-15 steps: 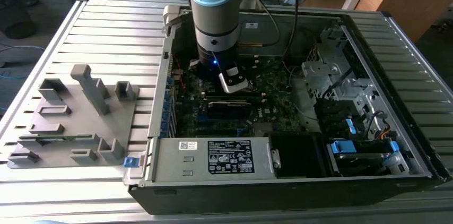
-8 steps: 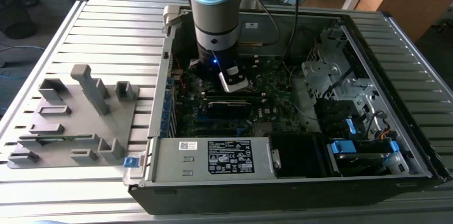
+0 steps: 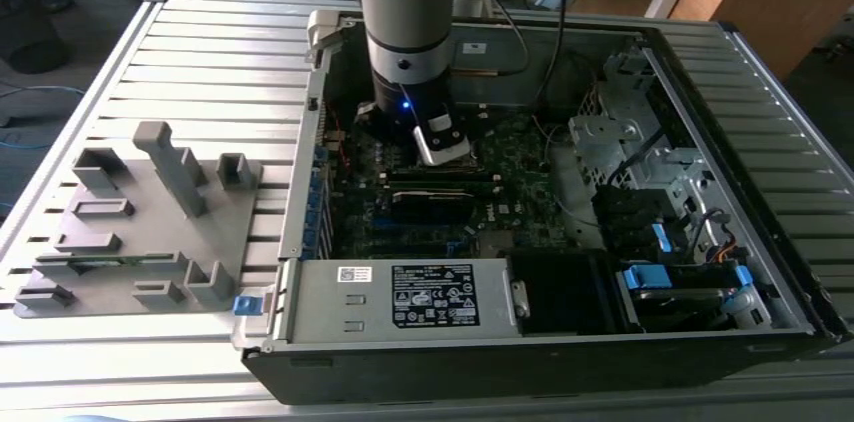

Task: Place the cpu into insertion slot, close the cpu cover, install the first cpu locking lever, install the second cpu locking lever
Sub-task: 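Install the second cpu locking lever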

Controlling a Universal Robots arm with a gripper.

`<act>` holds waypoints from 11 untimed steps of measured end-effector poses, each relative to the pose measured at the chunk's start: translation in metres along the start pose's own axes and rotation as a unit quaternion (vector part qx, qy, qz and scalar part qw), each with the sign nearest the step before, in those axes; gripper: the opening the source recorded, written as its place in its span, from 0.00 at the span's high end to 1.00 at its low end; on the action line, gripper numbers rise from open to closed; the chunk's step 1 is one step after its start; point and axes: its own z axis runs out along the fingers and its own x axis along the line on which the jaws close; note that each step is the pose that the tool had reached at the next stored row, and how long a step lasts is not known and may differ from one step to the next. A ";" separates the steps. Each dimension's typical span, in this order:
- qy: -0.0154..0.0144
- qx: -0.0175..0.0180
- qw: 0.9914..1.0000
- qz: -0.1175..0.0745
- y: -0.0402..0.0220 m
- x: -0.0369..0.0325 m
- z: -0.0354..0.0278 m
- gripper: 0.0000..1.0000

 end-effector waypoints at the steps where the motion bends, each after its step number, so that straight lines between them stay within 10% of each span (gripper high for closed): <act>1: 0.000 0.000 1.000 0.000 0.0001 0.0000 -0.0007 0.89; 11: 0.003 0.001 1.000 0.000 0.0017 -0.0112 0.0002 0.89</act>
